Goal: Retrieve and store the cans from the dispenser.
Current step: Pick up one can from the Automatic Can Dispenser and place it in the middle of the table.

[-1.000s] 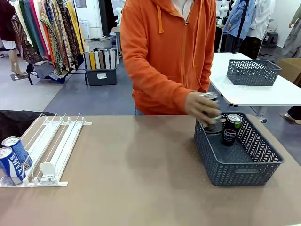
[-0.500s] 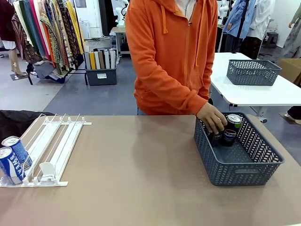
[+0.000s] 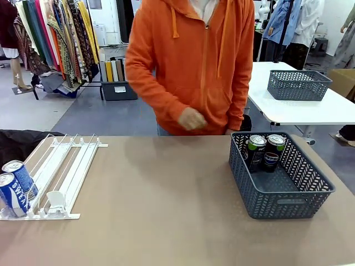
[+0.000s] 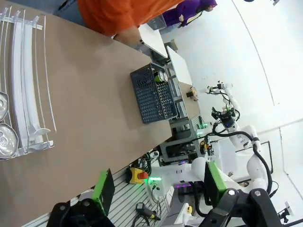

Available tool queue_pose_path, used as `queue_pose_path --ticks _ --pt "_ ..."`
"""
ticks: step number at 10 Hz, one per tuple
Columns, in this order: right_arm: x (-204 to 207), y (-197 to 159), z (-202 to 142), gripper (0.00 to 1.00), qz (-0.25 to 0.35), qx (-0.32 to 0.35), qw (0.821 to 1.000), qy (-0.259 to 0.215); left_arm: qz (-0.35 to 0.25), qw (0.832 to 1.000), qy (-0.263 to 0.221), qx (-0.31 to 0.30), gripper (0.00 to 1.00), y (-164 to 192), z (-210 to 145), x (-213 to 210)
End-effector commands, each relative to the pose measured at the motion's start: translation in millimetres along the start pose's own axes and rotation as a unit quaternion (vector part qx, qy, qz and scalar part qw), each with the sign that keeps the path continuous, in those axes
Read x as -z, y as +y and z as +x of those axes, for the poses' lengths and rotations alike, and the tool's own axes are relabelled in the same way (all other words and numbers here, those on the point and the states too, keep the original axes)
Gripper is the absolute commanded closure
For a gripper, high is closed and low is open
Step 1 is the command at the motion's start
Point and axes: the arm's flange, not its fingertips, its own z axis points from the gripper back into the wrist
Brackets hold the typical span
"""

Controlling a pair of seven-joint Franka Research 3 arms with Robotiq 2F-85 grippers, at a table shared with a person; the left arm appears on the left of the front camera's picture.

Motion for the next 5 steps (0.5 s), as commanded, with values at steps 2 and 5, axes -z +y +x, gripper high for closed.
queue_pose_path --ticks 2,5 --pt "0.7 1.4 1.1 0.00 0.017 -0.010 1.000 -0.006 0.254 0.948 0.159 0.105 0.00 -14.3 9.4 55.0" --pt "0.7 1.4 1.1 0.00 0.017 -0.010 1.000 -0.006 0.500 0.816 0.204 0.205 0.00 -24.7 -1.1 62.2"
